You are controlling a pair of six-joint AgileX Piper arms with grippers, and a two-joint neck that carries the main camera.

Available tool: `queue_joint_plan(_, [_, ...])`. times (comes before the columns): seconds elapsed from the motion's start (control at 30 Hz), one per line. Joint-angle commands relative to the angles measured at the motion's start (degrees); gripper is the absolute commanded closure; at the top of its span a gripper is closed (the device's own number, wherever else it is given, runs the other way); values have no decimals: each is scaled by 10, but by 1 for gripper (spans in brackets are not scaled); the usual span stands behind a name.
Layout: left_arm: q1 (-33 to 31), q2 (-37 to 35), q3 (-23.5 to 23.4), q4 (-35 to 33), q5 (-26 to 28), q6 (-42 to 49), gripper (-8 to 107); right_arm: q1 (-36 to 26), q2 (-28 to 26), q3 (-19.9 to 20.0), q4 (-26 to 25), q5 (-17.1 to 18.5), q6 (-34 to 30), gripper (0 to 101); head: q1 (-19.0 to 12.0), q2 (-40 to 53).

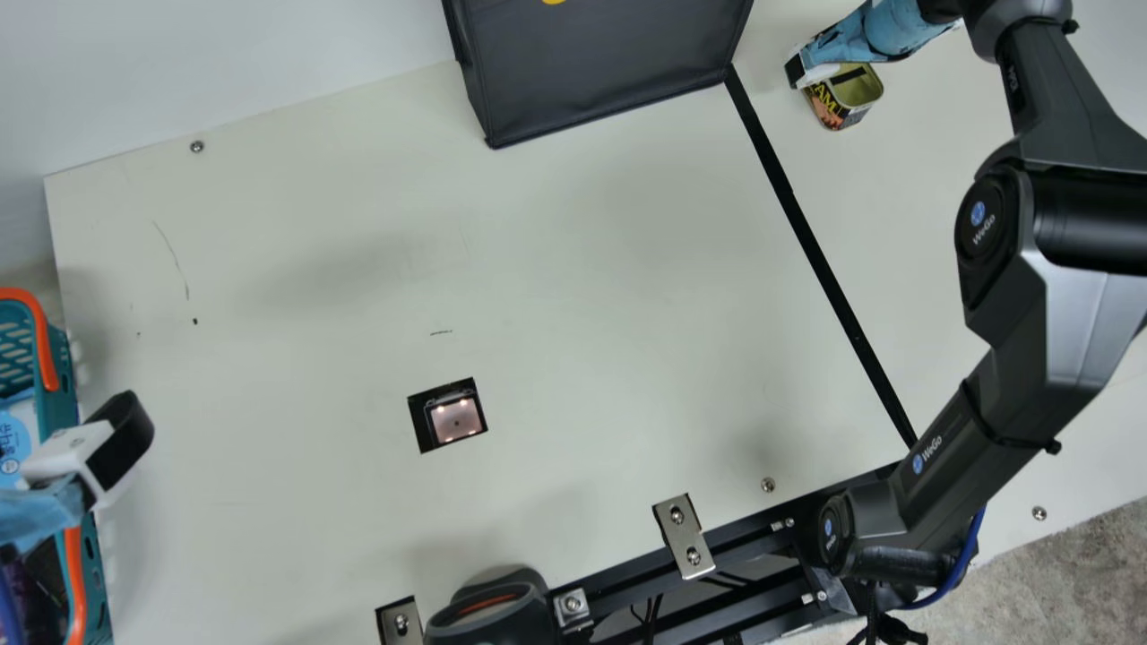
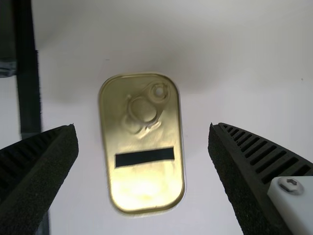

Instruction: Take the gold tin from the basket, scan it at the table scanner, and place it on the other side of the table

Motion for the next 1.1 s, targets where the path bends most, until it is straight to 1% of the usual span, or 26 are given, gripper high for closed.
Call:
queue_joint_plan(0.0, [0,0,0,0,0,0,9,3,-40,30,-6,-9,20,6,-16,-1])
queue_joint_plan(0.23, [0,0,0,0,0,0,9,19,-158,128,-21,-26,83,6,-16,-1])
queue_joint_plan(0.53, [0,0,0,0,0,0,9,52,-327,264,-36,-29,163,6,-16,-1])
queue_joint_plan(0.7, [0,0,0,0,0,0,9,79,-419,331,-50,-17,213,6,-16,-1])
queue_joint_plan(0.8, [0,0,0,0,0,0,9,100,-472,363,-62,-7,247,6,-16,-1])
queue_joint_plan(0.93, [0,0,0,0,0,0,9,133,-537,397,-83,14,294,6,-16,-1])
queue_joint_plan(1.07, [0,0,0,0,0,0,9,171,-594,419,-108,39,341,6,-16,-1])
